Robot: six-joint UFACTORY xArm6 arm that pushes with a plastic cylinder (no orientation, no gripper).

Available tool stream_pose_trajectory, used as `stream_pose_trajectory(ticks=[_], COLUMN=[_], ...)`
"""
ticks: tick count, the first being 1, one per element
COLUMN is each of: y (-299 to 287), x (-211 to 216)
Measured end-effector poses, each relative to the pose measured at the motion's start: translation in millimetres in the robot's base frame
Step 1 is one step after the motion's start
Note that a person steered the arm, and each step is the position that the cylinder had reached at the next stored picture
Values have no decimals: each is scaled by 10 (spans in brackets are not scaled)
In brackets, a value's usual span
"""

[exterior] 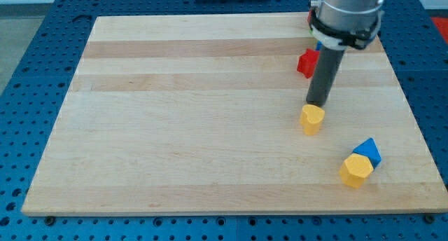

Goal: Point at the yellow heart

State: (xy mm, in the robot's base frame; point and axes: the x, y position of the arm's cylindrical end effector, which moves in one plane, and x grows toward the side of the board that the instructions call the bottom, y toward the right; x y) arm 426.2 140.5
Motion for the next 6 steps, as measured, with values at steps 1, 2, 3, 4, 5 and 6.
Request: stream_pose_trajectory(ticks=[1, 2, 3, 4, 5, 6], y=[-387, -596, -535, -401, -536, -687], x=[-147, 139, 529, 881, 681, 164])
